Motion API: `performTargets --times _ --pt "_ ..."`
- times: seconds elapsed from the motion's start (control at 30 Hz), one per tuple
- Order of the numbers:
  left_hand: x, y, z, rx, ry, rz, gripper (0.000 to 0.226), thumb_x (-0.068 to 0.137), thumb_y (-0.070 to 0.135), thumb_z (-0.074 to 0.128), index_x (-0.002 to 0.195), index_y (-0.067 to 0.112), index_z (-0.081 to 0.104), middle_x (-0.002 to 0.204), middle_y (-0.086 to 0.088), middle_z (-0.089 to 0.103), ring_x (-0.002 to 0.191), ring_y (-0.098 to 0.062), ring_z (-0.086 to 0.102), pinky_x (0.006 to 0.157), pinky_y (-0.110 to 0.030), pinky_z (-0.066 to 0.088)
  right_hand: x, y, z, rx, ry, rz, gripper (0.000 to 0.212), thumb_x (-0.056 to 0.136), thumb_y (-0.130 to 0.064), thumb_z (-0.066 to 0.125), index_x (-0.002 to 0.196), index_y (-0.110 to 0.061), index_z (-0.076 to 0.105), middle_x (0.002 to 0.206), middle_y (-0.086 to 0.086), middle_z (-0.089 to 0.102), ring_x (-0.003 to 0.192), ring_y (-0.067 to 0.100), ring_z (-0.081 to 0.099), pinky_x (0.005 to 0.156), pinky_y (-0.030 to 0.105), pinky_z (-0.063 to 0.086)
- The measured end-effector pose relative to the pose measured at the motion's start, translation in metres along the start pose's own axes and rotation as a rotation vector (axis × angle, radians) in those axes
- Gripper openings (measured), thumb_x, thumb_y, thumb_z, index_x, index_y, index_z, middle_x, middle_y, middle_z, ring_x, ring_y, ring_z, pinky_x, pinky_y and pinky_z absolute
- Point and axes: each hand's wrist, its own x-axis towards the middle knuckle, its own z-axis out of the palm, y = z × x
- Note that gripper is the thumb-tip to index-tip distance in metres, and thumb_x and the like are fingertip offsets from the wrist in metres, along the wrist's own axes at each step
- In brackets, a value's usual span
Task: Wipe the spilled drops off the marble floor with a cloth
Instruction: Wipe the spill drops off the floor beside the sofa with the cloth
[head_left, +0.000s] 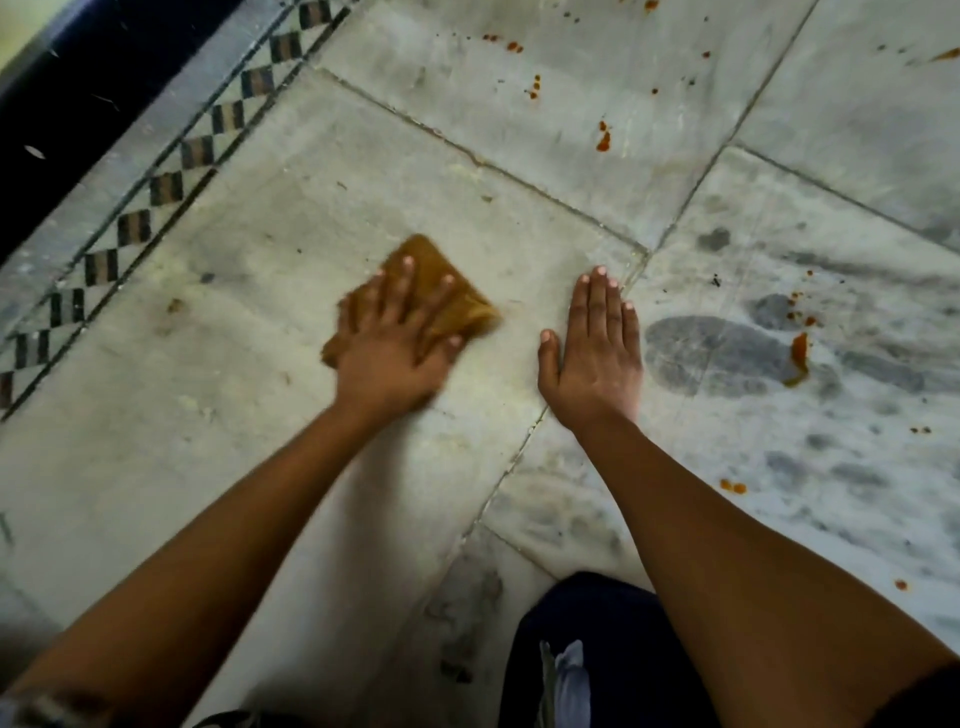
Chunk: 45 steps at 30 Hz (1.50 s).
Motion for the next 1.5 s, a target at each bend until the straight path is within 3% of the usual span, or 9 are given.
performTargets --times 0.23,0.47,0.6,0.77,0.97,1.1,1.23,1.37,1.5 --pt "0.106 -0.013 -0.034 -0.108 -0.004 -0.421 0.066 0.093 0.06 0.027 0.15 0.034 0.006 0.159 -0.009 -0.011 0.144 -0.039 -0.006 0.112 -0.063 0.0 0.0 0.0 -0.001 0.024 -0.002 0.0 0.068 0.093 -0.041 0.022 0.149 -0.006 0.007 0.158 0.012 0.005 0.146 0.023 0.003 0.118 0.035 -0.001" --pt "-0.022 0.024 0.011 -0.023 -0.031 0.057 0.076 0.082 0.065 0.015 0.149 0.033 0.001 0.159 -0.003 -0.003 0.146 -0.028 -0.002 0.113 -0.052 -0.005 -0.001 0.0 -0.002 0.044 0.007 -0.002 0.069 0.091 -0.042 0.02 0.149 -0.005 0.011 0.157 0.013 0.01 0.145 0.025 0.008 0.118 0.036 0.002" --pt "0.001 -0.024 -0.007 -0.018 -0.023 -0.069 0.073 0.083 0.066 0.019 0.149 0.037 0.004 0.159 0.005 -0.003 0.146 -0.024 0.002 0.116 -0.048 0.002 -0.001 0.001 0.0 0.048 0.005 0.002 0.066 0.094 -0.04 0.02 0.149 -0.006 0.008 0.158 0.011 0.005 0.146 0.022 0.003 0.118 0.033 -0.002" --pt "0.096 0.017 -0.033 -0.149 -0.073 -0.29 0.063 0.094 0.056 0.029 0.148 0.04 0.002 0.159 0.001 -0.014 0.145 -0.031 -0.008 0.113 -0.06 -0.001 -0.002 0.0 -0.001 0.066 0.025 0.014 0.067 0.092 -0.04 0.008 0.149 -0.005 0.011 0.158 0.011 0.008 0.146 0.021 0.006 0.117 0.032 -0.002" --pt "0.051 0.079 0.002 -0.039 -0.062 0.051 0.064 0.09 0.064 0.029 0.147 0.045 0.005 0.159 0.001 -0.01 0.145 -0.031 -0.009 0.111 -0.061 -0.005 -0.006 0.005 -0.004 0.235 0.073 0.07 0.072 0.088 -0.045 -0.001 0.149 -0.008 0.013 0.157 0.009 0.011 0.145 0.018 0.006 0.116 0.028 -0.003" --pt "-0.055 0.038 0.015 -0.002 -0.048 0.184 0.068 0.082 0.071 0.018 0.143 0.049 0.001 0.159 0.004 -0.006 0.146 -0.027 -0.006 0.114 -0.056 -0.003 -0.011 0.003 -0.007 0.223 0.061 0.033 0.075 0.087 -0.046 -0.002 0.148 -0.007 0.015 0.157 0.009 0.012 0.145 0.018 0.007 0.115 0.027 -0.005" --pt "-0.046 -0.023 0.0 -0.003 -0.064 -0.025 0.069 0.08 0.073 0.022 0.142 0.051 0.002 0.159 0.005 -0.007 0.146 -0.03 -0.002 0.114 -0.054 -0.001 -0.018 0.004 -0.004 0.106 -0.01 -0.031 0.073 0.088 -0.046 -0.004 0.149 -0.007 0.008 0.158 0.009 0.004 0.146 0.017 0.0 0.115 0.028 -0.009" --pt "0.019 0.003 -0.013 -0.114 -0.068 -0.24 0.061 0.09 0.062 0.035 0.145 0.049 0.012 0.159 0.001 -0.011 0.144 -0.037 -0.004 0.112 -0.06 0.0 -0.018 0.005 -0.005 0.13 -0.023 -0.031 0.069 0.091 -0.045 -0.001 0.149 -0.008 0.007 0.158 0.007 0.003 0.146 0.015 -0.001 0.115 0.027 -0.009" --pt "-0.021 0.046 0.011 -0.052 -0.026 -0.055 0.062 0.087 0.067 0.027 0.144 0.051 0.008 0.159 -0.001 -0.01 0.144 -0.037 -0.005 0.111 -0.061 -0.003 -0.019 0.004 -0.007 0.157 0.012 -0.029 0.074 0.088 -0.047 -0.004 0.149 -0.008 0.013 0.158 0.007 0.009 0.146 0.016 0.004 0.117 0.028 -0.003"
